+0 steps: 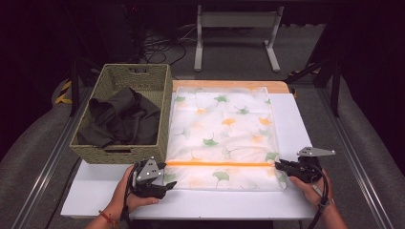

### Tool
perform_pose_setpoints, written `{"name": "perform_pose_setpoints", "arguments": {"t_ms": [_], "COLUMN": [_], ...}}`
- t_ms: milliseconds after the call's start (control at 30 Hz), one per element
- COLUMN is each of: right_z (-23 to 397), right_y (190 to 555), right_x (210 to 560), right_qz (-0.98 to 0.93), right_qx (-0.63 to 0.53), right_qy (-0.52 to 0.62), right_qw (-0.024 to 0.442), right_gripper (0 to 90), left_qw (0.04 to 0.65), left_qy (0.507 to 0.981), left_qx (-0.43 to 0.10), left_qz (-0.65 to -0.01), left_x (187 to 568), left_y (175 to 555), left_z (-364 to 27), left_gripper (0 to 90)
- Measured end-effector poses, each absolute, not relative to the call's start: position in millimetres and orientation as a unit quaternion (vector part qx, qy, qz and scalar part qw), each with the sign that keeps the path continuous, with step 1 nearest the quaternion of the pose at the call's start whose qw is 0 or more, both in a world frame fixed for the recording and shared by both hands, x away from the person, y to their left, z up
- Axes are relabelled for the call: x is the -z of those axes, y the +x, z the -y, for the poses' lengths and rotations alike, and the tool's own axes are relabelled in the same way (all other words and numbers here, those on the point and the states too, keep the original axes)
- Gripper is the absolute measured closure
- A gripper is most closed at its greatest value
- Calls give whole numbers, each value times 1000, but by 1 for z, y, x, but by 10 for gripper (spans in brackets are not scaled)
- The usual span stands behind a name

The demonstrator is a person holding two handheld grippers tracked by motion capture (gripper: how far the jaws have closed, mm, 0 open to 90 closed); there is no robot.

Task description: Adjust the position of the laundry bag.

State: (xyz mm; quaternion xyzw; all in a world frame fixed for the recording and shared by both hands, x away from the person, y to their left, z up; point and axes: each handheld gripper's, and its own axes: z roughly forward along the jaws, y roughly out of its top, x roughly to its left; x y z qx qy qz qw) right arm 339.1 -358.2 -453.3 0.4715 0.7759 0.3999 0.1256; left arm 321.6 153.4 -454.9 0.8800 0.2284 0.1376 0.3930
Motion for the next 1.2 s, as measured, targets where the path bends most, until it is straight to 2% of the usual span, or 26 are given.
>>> {"name": "perform_pose_setpoints", "arguments": {"t_ms": [100, 300, 433, 600, 733, 833, 933, 1100, 1200], "right_z": [364, 372, 372, 371, 368, 364, 366, 368, 369], "right_y": [339, 334, 334, 334, 335, 331, 325, 321, 322], "right_x": [454, 452, 452, 451, 451, 451, 448, 448, 449], "right_qz": [-763, -744, -747, -743, -745, -767, -771, -778, -777], "right_qx": [-412, -444, -446, -453, -447, -413, -406, -395, -399], "right_qy": [486, 491, 487, 487, 491, 483, 479, 478, 477], "right_qw": [110, 89, 78, 69, 68, 90, 101, 98, 94], "right_gripper": [727, 703, 782, 801, 676, 632, 656, 746, 748], "left_qw": [387, 381, 377, 375, 374, 374, 374, 370, 370], "left_qy": [883, 886, 889, 890, 891, 891, 892, 894, 894], "left_qx": [-137, -130, -130, -129, -128, -126, -126, -127, -127], "left_qz": [-226, -229, -225, -224, -222, -222, -222, -219, -217], "left_x": [456, 458, 458, 458, 458, 458, 458, 458, 458], "left_y": [322, 324, 323, 323, 322, 322, 321, 321, 320], "left_z": [-153, -152, -150, -150, -150, -150, -150, -150, -150], "left_gripper": [274, 251, 248, 248, 249, 249, 249, 249, 248]}}
